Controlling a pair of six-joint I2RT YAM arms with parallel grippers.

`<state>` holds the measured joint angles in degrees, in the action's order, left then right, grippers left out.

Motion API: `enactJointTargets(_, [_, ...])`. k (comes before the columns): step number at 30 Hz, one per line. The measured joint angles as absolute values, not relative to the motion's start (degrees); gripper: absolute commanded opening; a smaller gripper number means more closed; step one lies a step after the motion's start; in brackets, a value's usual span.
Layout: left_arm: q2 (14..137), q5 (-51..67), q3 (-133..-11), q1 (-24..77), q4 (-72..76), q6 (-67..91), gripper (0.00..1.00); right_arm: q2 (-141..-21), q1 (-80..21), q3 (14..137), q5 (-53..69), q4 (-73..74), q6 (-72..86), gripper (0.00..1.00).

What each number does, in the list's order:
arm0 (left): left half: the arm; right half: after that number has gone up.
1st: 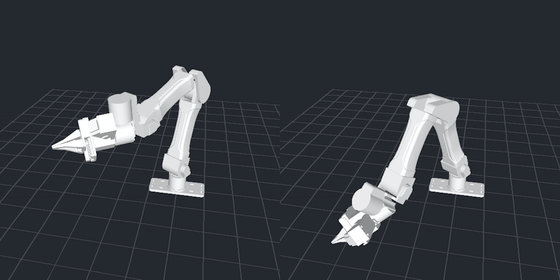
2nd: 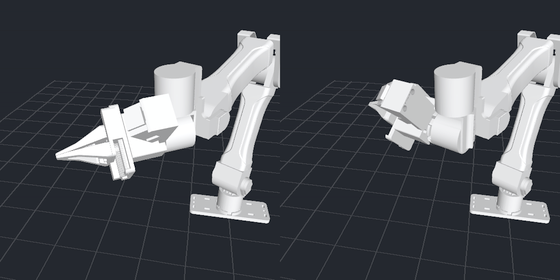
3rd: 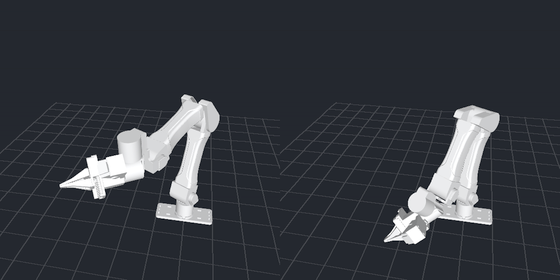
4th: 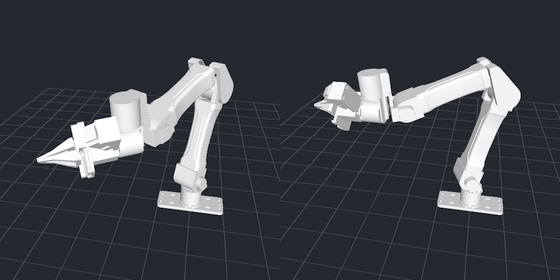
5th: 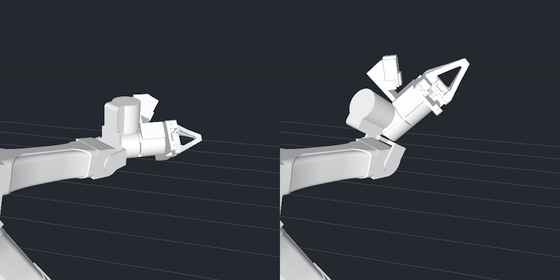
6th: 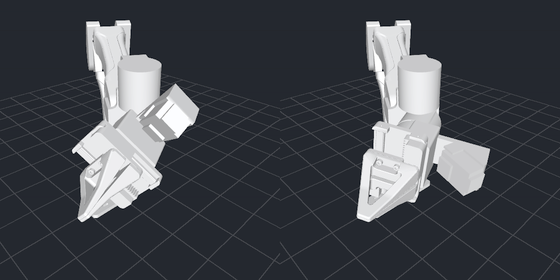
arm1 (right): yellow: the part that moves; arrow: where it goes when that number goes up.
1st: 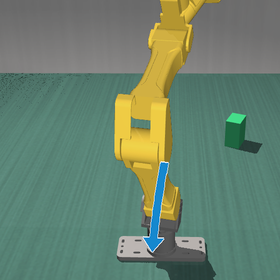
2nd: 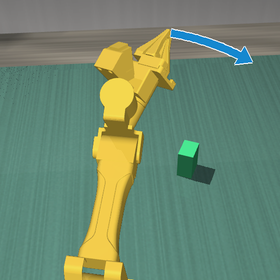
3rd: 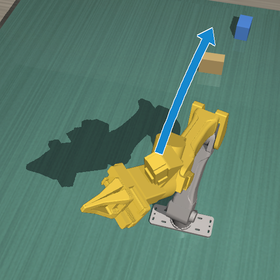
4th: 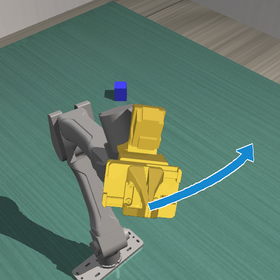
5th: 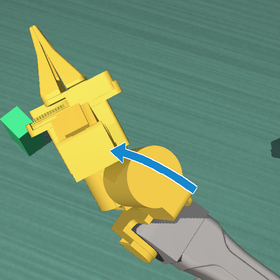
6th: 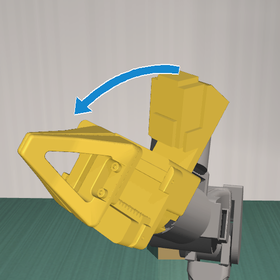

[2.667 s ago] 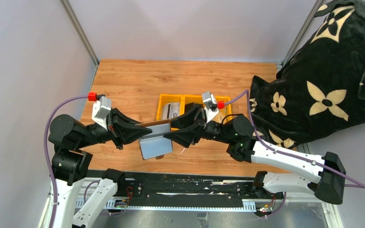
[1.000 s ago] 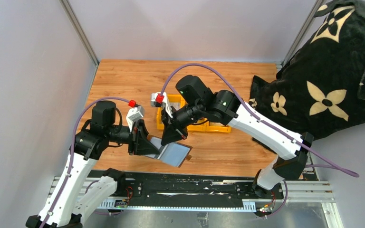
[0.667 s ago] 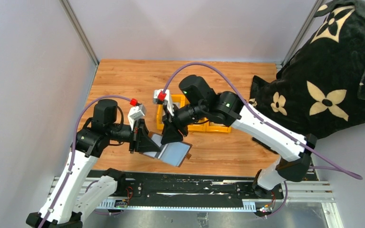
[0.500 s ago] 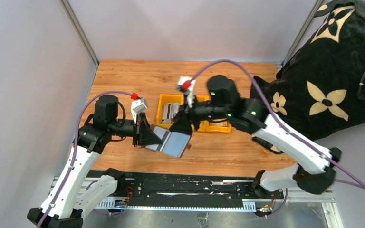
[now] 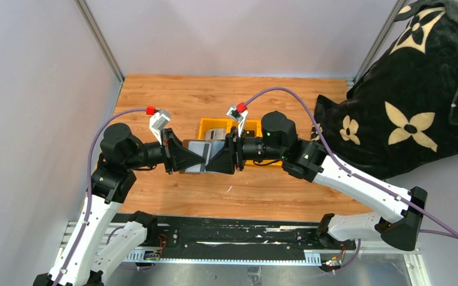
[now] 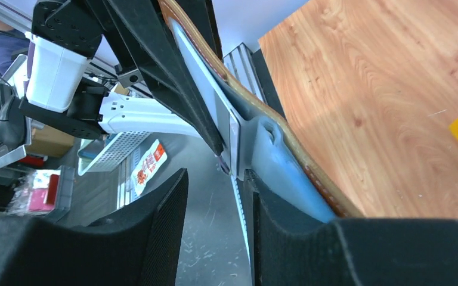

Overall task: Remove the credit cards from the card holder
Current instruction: Remove the credit card from the card holder.

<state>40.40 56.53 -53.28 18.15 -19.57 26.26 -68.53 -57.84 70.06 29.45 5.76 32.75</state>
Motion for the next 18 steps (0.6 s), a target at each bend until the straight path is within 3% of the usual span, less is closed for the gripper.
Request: enactJointTargets(18, [38.8,61.8,-52.6,17.3,-13.7,31.9,0.02,-69.7,-55.0,69.9,34.4,-0.1,40.0,0.34])
